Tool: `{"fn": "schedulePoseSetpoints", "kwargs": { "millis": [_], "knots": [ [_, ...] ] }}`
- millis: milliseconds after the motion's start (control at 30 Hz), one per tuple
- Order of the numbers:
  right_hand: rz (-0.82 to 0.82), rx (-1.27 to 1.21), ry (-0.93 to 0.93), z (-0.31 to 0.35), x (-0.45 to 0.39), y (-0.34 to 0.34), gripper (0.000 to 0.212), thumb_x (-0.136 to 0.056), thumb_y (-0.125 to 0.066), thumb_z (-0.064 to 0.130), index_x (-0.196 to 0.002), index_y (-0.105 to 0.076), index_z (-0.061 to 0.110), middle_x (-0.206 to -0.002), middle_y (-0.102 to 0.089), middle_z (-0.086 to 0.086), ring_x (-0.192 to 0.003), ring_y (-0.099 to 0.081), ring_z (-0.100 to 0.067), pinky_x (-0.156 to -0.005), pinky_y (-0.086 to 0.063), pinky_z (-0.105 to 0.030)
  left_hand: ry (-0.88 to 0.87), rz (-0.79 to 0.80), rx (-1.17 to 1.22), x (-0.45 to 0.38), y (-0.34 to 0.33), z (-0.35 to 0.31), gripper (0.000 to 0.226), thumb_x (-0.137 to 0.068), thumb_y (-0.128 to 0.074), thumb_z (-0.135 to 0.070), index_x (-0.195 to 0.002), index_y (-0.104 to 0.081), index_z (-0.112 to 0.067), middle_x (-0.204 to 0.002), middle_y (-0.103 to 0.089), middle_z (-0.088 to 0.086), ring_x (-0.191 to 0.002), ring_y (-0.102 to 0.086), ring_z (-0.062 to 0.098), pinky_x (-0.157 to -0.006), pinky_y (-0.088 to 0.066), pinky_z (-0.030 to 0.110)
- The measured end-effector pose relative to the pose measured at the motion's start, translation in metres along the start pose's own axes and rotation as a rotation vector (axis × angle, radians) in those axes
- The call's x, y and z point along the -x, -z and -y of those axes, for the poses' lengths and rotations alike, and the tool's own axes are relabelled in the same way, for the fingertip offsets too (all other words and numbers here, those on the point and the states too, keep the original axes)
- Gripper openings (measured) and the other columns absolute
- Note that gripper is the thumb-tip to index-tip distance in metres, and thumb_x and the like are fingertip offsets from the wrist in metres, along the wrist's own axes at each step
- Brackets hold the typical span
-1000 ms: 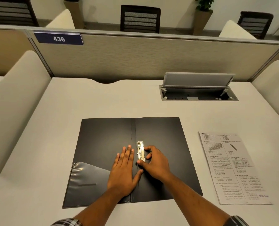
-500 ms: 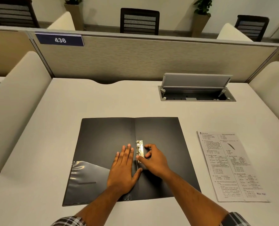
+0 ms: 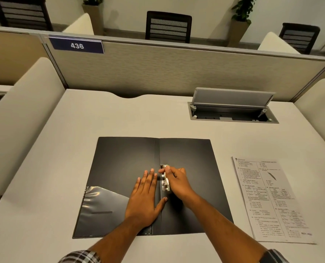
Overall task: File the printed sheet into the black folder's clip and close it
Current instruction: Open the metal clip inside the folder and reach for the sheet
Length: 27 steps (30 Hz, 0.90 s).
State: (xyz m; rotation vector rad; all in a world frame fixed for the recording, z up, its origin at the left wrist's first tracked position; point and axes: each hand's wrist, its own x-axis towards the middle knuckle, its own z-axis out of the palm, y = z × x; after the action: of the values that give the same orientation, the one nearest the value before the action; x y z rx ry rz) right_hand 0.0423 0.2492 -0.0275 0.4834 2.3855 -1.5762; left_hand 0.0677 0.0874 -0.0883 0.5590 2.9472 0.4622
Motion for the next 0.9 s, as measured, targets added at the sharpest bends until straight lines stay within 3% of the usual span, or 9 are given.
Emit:
{"fn": "schedulePoseSetpoints", "kwargs": {
  "millis": [100, 300, 433, 667, 733, 800, 900],
  "knots": [
    [-0.014, -0.014, -0.008, 0.009, -0.010, 0.000, 0.047, -0.105, -0.032, 0.057, -0.121, -0.072, 0.037, -0.119, -0.043, -0.002, -0.114, -0.054, -0.011, -0.106, -0.042, -0.026, 0.001, -0.004, -0.009, 0.000, 0.001, -0.001, 0.088, -0.092, -0.023, -0.076, -0.157, 0.003, -0.024, -0.167, 0.005, -0.004, -0.153, 0.010, 0.014, -0.121, 0.002, 0.039],
    [-0.006, 0.039, -0.116, 0.027, -0.037, 0.006, 0.061, -0.103, -0.026, 0.063, -0.133, -0.066, 0.028, -0.133, -0.042, -0.009, -0.127, -0.051, -0.027, -0.109, -0.039, -0.035, 0.000, 0.011, -0.004, -0.001, 0.001, 0.000, 0.088, -0.091, -0.018, -0.078, -0.156, 0.008, -0.025, -0.165, 0.012, -0.006, -0.152, 0.015, 0.014, -0.121, 0.004, 0.039],
    [0.033, 0.058, -0.137, 0.032, -0.048, 0.008, 0.064, -0.103, -0.020, 0.065, -0.128, -0.070, 0.034, -0.145, -0.040, -0.012, -0.138, -0.043, -0.033, -0.123, -0.030, -0.051, -0.002, 0.013, -0.003, -0.001, 0.002, 0.000, 0.089, -0.090, -0.014, -0.079, -0.156, 0.012, -0.026, -0.164, 0.017, -0.007, -0.150, 0.020, 0.013, -0.121, 0.006, 0.039],
    [0.017, -0.076, -0.101, 0.025, -0.046, 0.016, 0.063, -0.104, -0.017, 0.063, -0.133, -0.067, 0.036, -0.156, -0.046, -0.007, -0.148, -0.036, -0.030, -0.125, -0.024, -0.050, -0.004, 0.015, -0.013, -0.001, 0.007, -0.003, 0.089, -0.087, -0.008, -0.081, -0.154, 0.017, -0.027, -0.162, 0.022, -0.007, -0.149, 0.024, 0.015, -0.120, 0.013, 0.037],
    [-0.014, -0.129, -0.099, 0.021, -0.038, 0.022, 0.061, -0.105, -0.018, 0.060, -0.135, -0.064, 0.034, -0.155, -0.048, -0.004, -0.145, -0.038, -0.026, -0.125, -0.025, -0.052, -0.006, 0.018, -0.015, 0.000, 0.008, -0.003, 0.089, -0.088, -0.008, -0.081, -0.154, 0.016, -0.026, -0.162, 0.021, -0.007, -0.149, 0.023, 0.015, -0.119, 0.016, 0.036],
    [-0.051, -0.194, -0.110, 0.015, -0.029, 0.026, 0.061, -0.106, -0.020, 0.059, -0.137, -0.062, 0.029, -0.144, -0.056, 0.000, -0.129, -0.047, -0.018, -0.119, -0.032, -0.048, -0.004, 0.032, -0.027, 0.000, 0.008, -0.002, 0.089, -0.088, -0.008, -0.081, -0.154, 0.017, -0.026, -0.162, 0.023, -0.007, -0.148, 0.025, 0.015, -0.119, 0.020, 0.035],
    [-0.114, -0.247, -0.131, 0.003, -0.016, 0.033, 0.057, -0.106, -0.024, 0.056, -0.131, -0.064, 0.024, -0.102, -0.059, 0.012, -0.096, -0.054, -0.007, -0.096, -0.044, -0.032, 0.003, 0.057, -0.032, -0.003, 0.008, -0.001, 0.091, -0.087, -0.009, -0.081, -0.155, 0.015, -0.025, -0.162, 0.022, -0.006, -0.149, 0.024, 0.016, -0.120, 0.019, 0.034]
  ]
}}
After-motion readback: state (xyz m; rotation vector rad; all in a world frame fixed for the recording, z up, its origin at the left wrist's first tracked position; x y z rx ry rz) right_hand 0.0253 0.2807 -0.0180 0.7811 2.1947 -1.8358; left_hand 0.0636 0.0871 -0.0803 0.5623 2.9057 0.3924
